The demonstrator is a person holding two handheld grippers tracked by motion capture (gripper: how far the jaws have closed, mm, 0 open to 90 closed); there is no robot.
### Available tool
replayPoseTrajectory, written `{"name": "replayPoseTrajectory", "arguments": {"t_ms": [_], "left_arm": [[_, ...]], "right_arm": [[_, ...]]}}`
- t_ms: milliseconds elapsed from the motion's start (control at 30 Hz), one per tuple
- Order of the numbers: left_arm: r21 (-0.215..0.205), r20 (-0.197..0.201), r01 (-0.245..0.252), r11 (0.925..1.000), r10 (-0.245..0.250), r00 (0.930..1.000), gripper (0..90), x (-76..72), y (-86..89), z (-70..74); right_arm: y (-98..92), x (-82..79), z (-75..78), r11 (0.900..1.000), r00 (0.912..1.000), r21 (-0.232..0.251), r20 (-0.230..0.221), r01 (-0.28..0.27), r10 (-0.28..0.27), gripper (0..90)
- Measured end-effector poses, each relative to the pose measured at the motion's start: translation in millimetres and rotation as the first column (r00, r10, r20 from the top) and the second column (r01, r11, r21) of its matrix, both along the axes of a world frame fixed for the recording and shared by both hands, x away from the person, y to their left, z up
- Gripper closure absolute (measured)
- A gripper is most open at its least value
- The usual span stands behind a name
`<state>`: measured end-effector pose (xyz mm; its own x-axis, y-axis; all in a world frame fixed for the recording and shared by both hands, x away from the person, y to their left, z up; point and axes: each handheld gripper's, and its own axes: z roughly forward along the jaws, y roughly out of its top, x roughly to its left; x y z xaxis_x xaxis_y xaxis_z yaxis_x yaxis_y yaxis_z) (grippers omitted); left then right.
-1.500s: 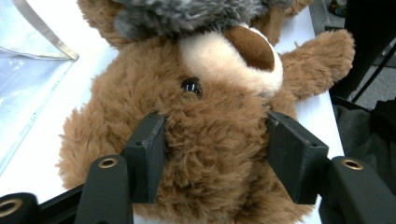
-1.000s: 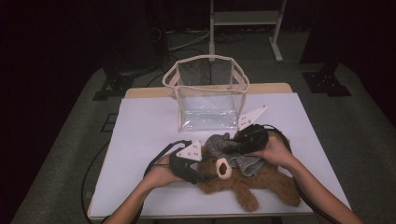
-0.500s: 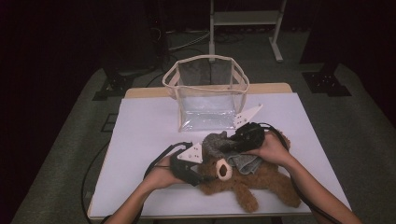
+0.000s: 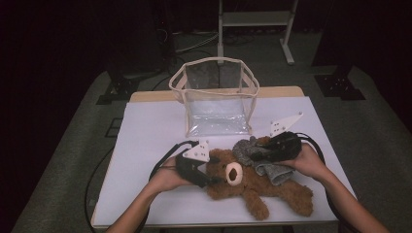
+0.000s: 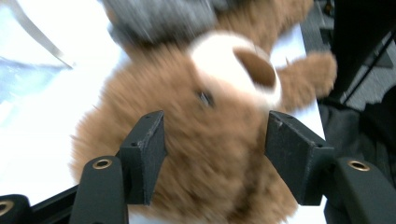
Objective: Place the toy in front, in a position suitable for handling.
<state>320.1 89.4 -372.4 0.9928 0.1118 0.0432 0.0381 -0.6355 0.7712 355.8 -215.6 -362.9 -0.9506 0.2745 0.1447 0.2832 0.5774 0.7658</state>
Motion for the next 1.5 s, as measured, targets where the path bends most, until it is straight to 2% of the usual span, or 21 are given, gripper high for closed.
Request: {"name": "replayPoseTrajectory", "arguments": {"t_ms": [33,100,200,267,300,533,700,767,867,1167,1367,1500], "left_arm": [[-0.014,0.002,-0.001,0.9999,0.001,1.0,36.8,3.4,-1.6,7.4],[-0.013,-0.002,0.008,0.9999,-0.008,1.0,36.6,6.7,-6.3,9.3],[0.018,-0.028,0.027,0.9995,-0.026,0.9993,36.5,9.3,-15.5,2.3],[0.02,-0.03,0.034,0.9992,-0.033,0.999,36.3,9.5,-16.8,-0.2],[0.007,-0.038,0.03,0.9995,-0.03,0.9988,36.3,9.5,-15.9,-1.6],[0.033,-0.028,0.044,0.9985,-0.043,0.9987,38.0,4.9,-13.5,-3.6],[0.041,-0.04,0.055,0.9976,-0.054,0.9977,38.3,4.7,-15.0,-4.9],[0.043,-0.041,0.06,0.9973,-0.058,0.9975,38.3,4.1,-15.9,-5.4],[0.046,-0.04,0.059,0.9972,-0.057,0.9976,38.5,3.8,-14.8,-5.4],[0.046,-0.009,0.054,0.9975,-0.053,0.9985,39.0,0.4,-15.6,-6.0],[0.053,-0.009,0.055,0.9971,-0.054,0.9985,39.2,1.4,-17.3,-5.3],[0.058,-0.007,0.052,0.9969,-0.052,0.9986,39.4,3.3,-15.7,-5.0]], "right_arm": [[2.1,-0.4,-1.4,1.0,1.0,0.005,-0.007,-0.006,0.006,75.0],[6.1,-0.9,-2.7,1.0,0.9998,0.007,-0.007,-0.017,0.017,74.9],[12.4,-1.7,-2.1,0.999,0.9994,0.01,0.0,-0.034,0.034,74.9],[13.9,-2.4,-1.3,0.999,0.9993,0.004,0.009,-0.036,0.036,74.9],[14.1,-2.8,-0.1,0.999,0.999,0.001,0.022,-0.038,0.038,74.9],[-8.1,-2.6,13.7,1.0,0.9988,0.013,0.047,0.014,-0.014,74.9],[-7.0,-4.7,5.8,1.0,0.9992,-0.009,0.038,0.012,-0.012,74.9],[-4.5,-3.9,4.7,1.0,0.9993,0.008,0.037,0.008,-0.009,74.9],[-2.0,-3.4,4.1,1.0,0.9992,0.009,0.04,0.003,-0.003,74.9],[-27.4,-8.4,6.1,0.998,0.9969,0.022,0.055,0.055,-0.057,74.9],[-12.6,-9.0,8.4,0.999,0.9972,0.045,0.071,0.023,-0.026,74.9],[-6.7,-7.2,4.4,1.0,0.9979,0.027,0.064,0.009,-0.011,74.9]]}}
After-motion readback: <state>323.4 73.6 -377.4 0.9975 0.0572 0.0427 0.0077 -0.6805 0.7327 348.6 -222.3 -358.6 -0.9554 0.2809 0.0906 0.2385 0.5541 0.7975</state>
